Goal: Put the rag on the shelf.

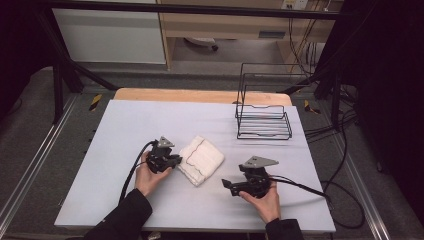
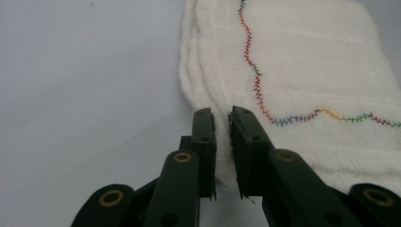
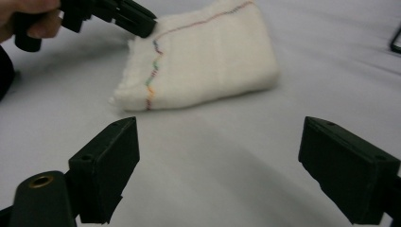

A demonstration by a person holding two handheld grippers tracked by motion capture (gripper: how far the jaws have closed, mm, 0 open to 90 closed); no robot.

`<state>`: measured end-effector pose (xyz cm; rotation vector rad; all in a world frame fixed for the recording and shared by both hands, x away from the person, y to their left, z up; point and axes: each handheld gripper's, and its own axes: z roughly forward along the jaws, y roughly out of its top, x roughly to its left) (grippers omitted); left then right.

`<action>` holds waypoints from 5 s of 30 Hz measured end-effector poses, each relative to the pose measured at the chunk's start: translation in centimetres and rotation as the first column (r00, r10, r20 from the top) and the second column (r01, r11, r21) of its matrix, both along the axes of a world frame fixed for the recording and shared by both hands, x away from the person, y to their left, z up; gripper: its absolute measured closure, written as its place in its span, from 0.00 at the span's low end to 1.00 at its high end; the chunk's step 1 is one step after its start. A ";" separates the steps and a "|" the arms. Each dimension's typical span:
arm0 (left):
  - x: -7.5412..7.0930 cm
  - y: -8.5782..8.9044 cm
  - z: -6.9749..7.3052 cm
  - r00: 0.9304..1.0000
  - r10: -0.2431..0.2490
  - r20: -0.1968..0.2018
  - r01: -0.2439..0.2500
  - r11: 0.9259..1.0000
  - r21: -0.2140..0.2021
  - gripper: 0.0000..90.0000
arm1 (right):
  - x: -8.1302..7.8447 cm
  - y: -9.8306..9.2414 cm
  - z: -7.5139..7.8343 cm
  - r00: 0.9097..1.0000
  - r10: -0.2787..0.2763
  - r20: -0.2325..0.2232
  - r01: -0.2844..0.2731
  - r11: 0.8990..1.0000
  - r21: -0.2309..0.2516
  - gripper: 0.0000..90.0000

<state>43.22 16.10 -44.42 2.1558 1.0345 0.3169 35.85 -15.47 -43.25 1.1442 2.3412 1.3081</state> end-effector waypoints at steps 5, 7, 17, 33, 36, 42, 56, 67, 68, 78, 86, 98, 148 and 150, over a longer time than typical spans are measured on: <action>0.0 0.0 -0.1 1.000 0.000 0.004 0.000 1.000 -0.002 0.87 | -0.2 3.5 -0.2 1.000 0.025 0.019 -0.024 1.000 -0.009 0.26; 0.0 0.0 -0.1 1.000 -0.003 0.006 0.003 1.000 -0.002 0.87 | -0.2 4.4 -0.4 0.999 0.030 0.016 -0.030 1.000 -0.005 0.30; 0.2 0.1 -0.1 1.000 0.007 -0.019 -0.007 1.000 -0.025 0.87 | -0.1 8.5 -1.2 0.999 0.051 0.004 -0.051 0.998 -0.037 0.54; 0.0 0.1 0.6 0.997 0.034 -0.072 -0.038 0.998 -0.055 0.91 | 0.3 9.6 -1.4 0.997 0.078 0.027 -0.074 0.990 -0.124 0.95; -0.7 0.1 1.0 0.994 0.011 -0.104 -0.020 0.996 -0.084 0.91 | 0.3 8.7 -0.9 0.996 0.088 0.008 -0.087 0.991 -0.100 0.95; -3.5 -0.8 1.2 0.990 -0.029 -0.138 0.016 0.996 -0.092 0.89 | -1.0 6.3 0.0 0.990 0.134 -0.045 -0.138 0.985 -0.100 0.95; -2.8 -0.1 2.2 0.999 -0.010 -0.031 0.008 0.999 -0.035 0.55 | -0.7 3.7 0.5 0.994 0.105 -0.008 -0.106 0.994 -0.033 0.51; 1.1 -1.7 2.7 1.000 0.019 -0.002 -0.019 1.000 -0.016 0.34 | 0.7 -1.7 0.7 1.000 -0.008 -0.010 0.008 1.000 0.002 0.14; 1.5 -1.9 2.6 1.000 0.020 -0.002 -0.020 0.999 -0.026 0.33 | 0.7 -2.0 0.6 1.000 -0.017 -0.008 0.017 1.000 0.006 0.12; 4.4 -4.0 1.3 0.999 0.031 -0.021 -0.031 1.000 -0.004 0.45 | 0.9 -3.5 -0.1 0.999 -0.044 -0.025 0.044 0.999 0.010 0.06; 5.0 -4.1 0.3 0.998 0.032 -0.058 -0.033 0.999 -0.016 0.56 | 0.9 -3.5 -0.2 0.999 -0.039 -0.026 0.040 0.999 0.023 0.05; 5.0 -4.5 0.0 0.998 0.009 -0.069 -0.011 0.999 -0.038 0.73 | 1.1 -3.5 -0.3 0.999 -0.047 -0.028 0.048 0.999 0.025 0.05; 4.5 -5.1 -0.1 0.999 -0.037 -0.037 0.036 0.999 -0.009 0.87 | 6.6 2.0 -2.5 0.976 -0.155 -0.151 0.161 0.987 0.027 0.73; 4.6 -5.0 0.0 0.999 -0.038 -0.038 0.038 0.999 -0.009 0.87 | 6.6 2.1 -2.6 0.975 -0.153 -0.160 0.161 0.986 0.036 0.76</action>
